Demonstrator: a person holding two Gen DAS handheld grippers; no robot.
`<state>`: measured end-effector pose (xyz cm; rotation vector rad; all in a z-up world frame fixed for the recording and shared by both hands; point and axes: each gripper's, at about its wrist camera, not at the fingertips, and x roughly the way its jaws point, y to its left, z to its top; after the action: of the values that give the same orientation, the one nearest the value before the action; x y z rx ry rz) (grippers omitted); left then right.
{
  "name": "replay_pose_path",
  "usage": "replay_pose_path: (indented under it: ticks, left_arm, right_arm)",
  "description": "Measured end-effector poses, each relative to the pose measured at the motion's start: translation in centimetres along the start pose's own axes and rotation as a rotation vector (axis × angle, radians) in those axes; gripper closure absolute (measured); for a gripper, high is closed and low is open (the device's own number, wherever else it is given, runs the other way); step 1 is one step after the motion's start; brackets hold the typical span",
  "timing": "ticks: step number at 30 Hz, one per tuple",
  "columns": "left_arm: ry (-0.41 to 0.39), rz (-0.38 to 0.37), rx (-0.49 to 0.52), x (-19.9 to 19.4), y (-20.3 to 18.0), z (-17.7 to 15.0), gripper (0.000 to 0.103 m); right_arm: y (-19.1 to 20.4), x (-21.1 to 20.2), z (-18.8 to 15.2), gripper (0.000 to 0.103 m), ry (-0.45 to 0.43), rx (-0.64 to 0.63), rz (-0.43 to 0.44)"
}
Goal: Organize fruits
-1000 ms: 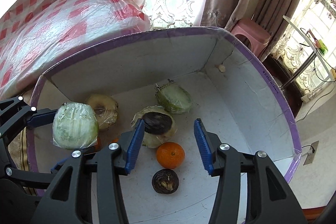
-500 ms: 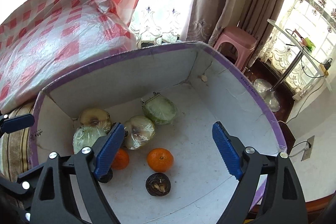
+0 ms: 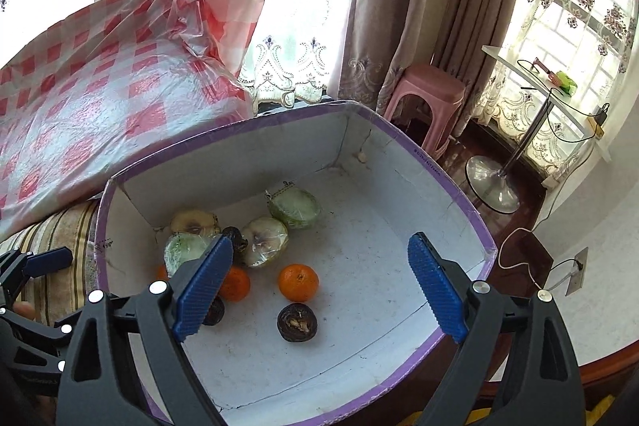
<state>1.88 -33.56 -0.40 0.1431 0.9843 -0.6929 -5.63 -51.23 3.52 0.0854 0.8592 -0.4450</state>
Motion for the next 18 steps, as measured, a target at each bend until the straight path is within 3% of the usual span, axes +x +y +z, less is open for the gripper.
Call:
replay_pose_path:
  ticks: [5,7,13,18]
  left_arm:
    - [-0.066,-0.013,0.052,-0.7,-1.6,0.8,0.002]
    - [-0.062,0.055,0.086,-0.2,-2.4,1.0,0.002]
    - [0.008,0.035,0.044,1.5,-1.4,1.1,0.002]
    - [-0.007,0.039,0.056,1.4,-1.6,0.8,0.002]
  right_arm:
    - [-0.4,-0.2,0.1,0.016,-0.003,0.005,-0.010]
    - [-0.9,-0.3,0.2,0.016,-0.005,0.014,-0.017]
    - [-1.6,0.0,0.1,0.016,0.005,0.015,-0.028]
    - [-1.9,0.1,-0.3,0.016,0.011,0.023,-0.032]
